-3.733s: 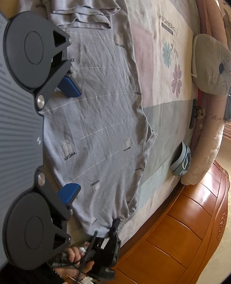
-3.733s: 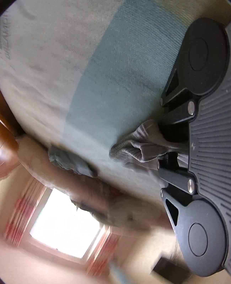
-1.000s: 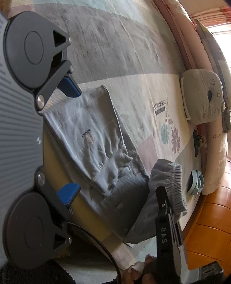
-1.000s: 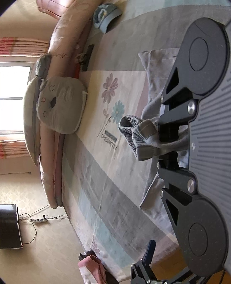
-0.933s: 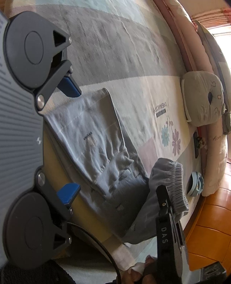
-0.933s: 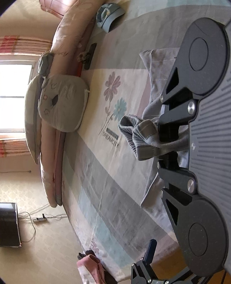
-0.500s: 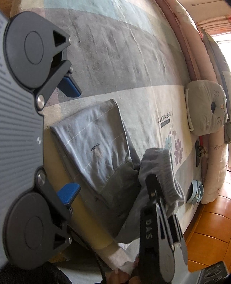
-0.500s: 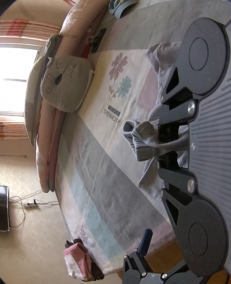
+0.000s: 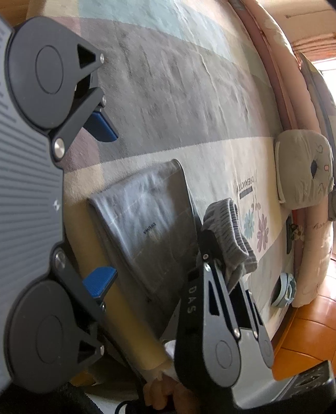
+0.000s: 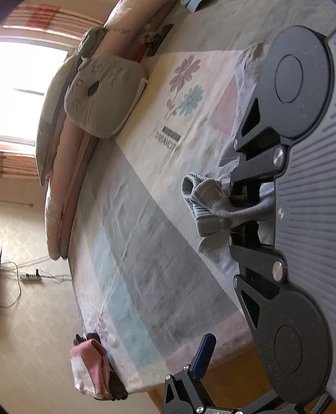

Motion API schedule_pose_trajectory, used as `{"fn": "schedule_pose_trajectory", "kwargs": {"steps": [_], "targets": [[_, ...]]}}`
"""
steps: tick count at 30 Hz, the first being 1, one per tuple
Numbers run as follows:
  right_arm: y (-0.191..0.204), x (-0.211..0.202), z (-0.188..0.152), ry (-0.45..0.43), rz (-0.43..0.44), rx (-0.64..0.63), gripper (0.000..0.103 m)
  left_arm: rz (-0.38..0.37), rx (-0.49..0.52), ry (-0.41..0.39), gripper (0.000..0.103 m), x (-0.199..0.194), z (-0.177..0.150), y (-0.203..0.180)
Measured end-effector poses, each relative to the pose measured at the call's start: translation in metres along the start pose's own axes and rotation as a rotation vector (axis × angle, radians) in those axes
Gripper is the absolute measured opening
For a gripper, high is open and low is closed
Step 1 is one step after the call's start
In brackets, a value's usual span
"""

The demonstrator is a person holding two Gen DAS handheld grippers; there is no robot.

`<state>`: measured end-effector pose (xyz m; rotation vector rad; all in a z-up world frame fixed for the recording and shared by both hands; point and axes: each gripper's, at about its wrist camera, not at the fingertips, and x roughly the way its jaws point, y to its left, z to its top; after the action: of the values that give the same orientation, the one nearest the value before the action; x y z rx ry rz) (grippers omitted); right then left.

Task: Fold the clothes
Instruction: 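Lift the waistband with the right tool and carry it over the pants, then open the right tool to release the waistband onto the pants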

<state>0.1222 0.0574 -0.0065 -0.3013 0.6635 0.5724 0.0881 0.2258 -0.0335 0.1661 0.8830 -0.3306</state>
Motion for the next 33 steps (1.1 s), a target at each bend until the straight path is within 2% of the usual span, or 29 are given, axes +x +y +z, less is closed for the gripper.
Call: {"fn": "schedule_pose_trajectory", "kwargs": {"steps": [6, 16, 24, 30, 33], "targets": [[0.014, 0.006, 0.004, 0.000, 0.021, -0.049, 0.012, -0.008, -0.033, -0.007, 0.102, -0.003, -0.006, 0.005], [0.032, 0.029, 0.001, 0.051, 0.091, -0.114, 0.015, -0.015, -0.056, -0.010, 0.102, -0.003, -0.012, 0.011], [0.041, 0.031, -0.005, 0.056, 0.106, -0.170, 0.016, -0.016, -0.071, -0.018, 0.102, -0.005, -0.015, 0.014], [0.047, 0.038, -0.018, 0.093, 0.161, -0.210, 0.024, -0.008, -0.057, 0.006, 0.102, 0.000, -0.018, 0.011], [0.044, 0.039, -0.018, 0.109, 0.231, -0.197, 0.042, -0.019, -0.045, 0.019, 0.102, -0.001, -0.021, 0.007]]}}
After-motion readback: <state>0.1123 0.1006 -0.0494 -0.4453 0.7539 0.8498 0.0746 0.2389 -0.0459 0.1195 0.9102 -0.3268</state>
